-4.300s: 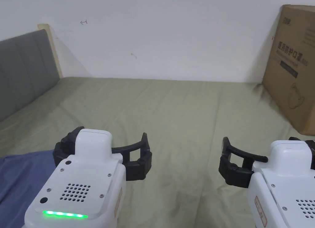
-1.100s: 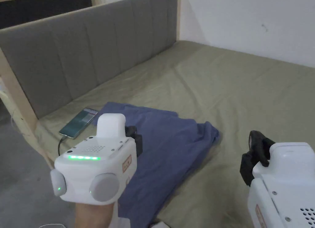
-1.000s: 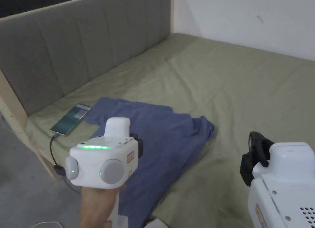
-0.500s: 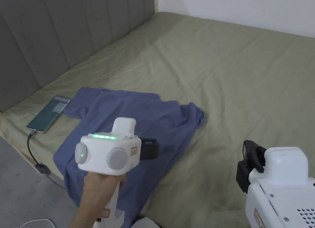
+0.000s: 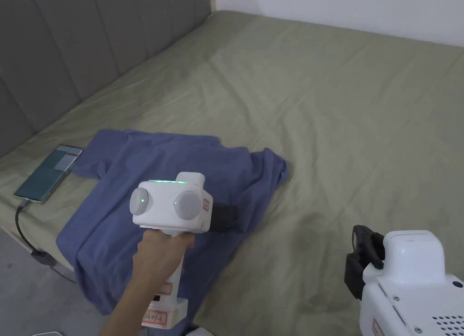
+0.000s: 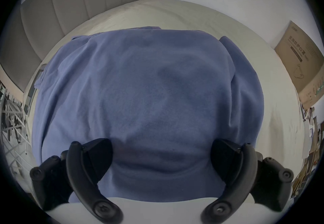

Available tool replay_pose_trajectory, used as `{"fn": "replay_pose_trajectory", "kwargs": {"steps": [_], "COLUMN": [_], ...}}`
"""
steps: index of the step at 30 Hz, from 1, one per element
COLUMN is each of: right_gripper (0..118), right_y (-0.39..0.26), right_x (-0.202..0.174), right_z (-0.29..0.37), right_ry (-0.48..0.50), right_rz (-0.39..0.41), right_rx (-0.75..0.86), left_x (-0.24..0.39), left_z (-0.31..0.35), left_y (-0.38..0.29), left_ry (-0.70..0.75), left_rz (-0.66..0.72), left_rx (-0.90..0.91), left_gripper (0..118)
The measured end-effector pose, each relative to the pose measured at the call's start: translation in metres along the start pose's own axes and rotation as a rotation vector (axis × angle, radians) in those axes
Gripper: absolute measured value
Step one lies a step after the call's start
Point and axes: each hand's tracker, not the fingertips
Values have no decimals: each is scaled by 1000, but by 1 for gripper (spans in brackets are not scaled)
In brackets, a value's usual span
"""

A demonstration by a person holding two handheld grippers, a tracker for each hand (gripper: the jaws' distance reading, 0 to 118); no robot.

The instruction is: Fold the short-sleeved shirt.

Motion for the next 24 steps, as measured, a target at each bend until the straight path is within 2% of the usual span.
{"fn": "replay_pose_trajectory", "kwargs": {"steps": [1, 3, 7, 9, 11, 12, 13, 15, 19, 21, 24], "right_gripper": [0, 0, 0, 0, 0, 0, 0, 0, 0, 0, 0], "right_y": [-1, -4, -7, -9, -10, -11, -12, -14, -17, -17, -15], "right_x": [1, 2, 7, 9, 13, 14, 16, 21, 33, 38, 46], "right_z": [-1, -2, -3, -2, 0, 2, 3, 4, 10, 15, 23], "right_ry": [-1, -2, 2, 1, -6, -8, -11, -26, -31, -44, -73], "right_rz": [3, 5, -17, -22, -21, -18, -15, -19, -81, -76, -66], "right_rx": [-8, -22, -44, -52, -58, -60, -63, -69, -81, -79, -63], "left_x": [-1, 3, 4, 1, 1, -1, -6, -9, -11, -18, -24], "left_z": [0, 6, 15, 15, 20, 24, 25, 25, 28, 33, 47], "left_y": [1, 0, -2, -3, -3, -3, -3, -4, 0, 0, 2], "left_ry": [6, 20, 16, 13, 24, 27, 25, 13, -16, -53, -58], "left_rz": [-2, -15, -31, -24, -5, 3, 14, 31, 53, 103, 98], "left_rx": [-8, -12, 22, 31, 43, 49, 56, 63, 54, 70, 71], "left_gripper": [104, 102, 68, 66, 51, 33, 1, 1, 1, 1, 0]}}
